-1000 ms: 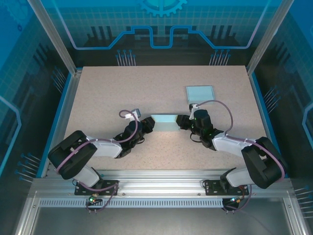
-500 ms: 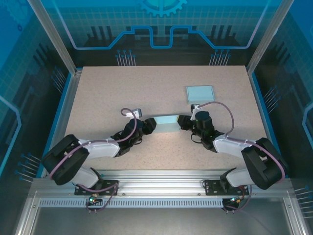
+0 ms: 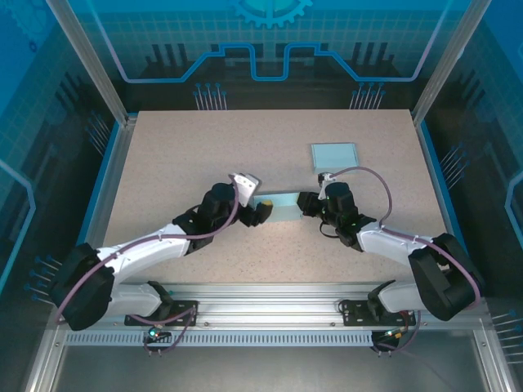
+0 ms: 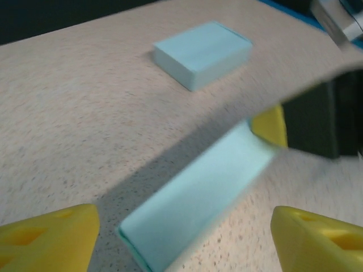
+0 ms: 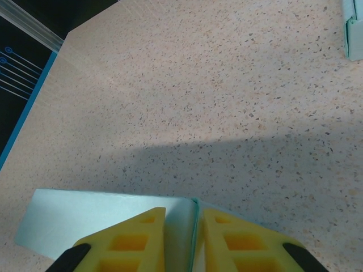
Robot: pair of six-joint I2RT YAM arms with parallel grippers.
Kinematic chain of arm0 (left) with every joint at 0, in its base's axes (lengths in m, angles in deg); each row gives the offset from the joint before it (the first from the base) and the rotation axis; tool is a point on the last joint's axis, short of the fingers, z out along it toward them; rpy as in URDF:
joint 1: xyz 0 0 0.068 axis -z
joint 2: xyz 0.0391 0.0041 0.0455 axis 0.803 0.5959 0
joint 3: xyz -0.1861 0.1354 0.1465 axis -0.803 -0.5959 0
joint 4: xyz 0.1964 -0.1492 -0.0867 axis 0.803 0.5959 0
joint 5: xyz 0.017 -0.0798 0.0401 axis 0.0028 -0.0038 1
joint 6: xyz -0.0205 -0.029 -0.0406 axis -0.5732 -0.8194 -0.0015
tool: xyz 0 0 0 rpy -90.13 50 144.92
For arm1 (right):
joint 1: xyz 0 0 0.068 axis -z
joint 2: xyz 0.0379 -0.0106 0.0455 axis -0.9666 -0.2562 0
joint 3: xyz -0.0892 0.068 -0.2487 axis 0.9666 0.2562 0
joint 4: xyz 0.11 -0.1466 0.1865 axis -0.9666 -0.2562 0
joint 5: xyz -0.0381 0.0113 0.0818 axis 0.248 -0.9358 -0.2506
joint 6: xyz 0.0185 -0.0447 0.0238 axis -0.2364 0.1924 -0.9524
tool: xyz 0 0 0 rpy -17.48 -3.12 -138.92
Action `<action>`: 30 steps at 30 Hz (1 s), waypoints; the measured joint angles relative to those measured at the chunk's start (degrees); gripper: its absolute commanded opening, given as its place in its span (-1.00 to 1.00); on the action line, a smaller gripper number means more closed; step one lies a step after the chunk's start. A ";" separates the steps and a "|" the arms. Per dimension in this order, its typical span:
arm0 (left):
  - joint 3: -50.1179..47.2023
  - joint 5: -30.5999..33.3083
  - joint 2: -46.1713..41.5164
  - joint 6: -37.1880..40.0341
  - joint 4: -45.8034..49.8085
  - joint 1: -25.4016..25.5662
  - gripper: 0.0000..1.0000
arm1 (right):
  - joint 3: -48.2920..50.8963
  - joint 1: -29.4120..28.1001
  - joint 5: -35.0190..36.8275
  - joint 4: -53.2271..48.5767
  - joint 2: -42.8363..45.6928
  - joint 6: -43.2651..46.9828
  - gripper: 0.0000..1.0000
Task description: Fold the paper box
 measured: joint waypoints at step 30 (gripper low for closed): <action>20.46 -4.50 22.34 34.10 17.07 -1.01 -0.22 | -2.78 -1.16 2.82 -12.39 4.44 3.19 -0.32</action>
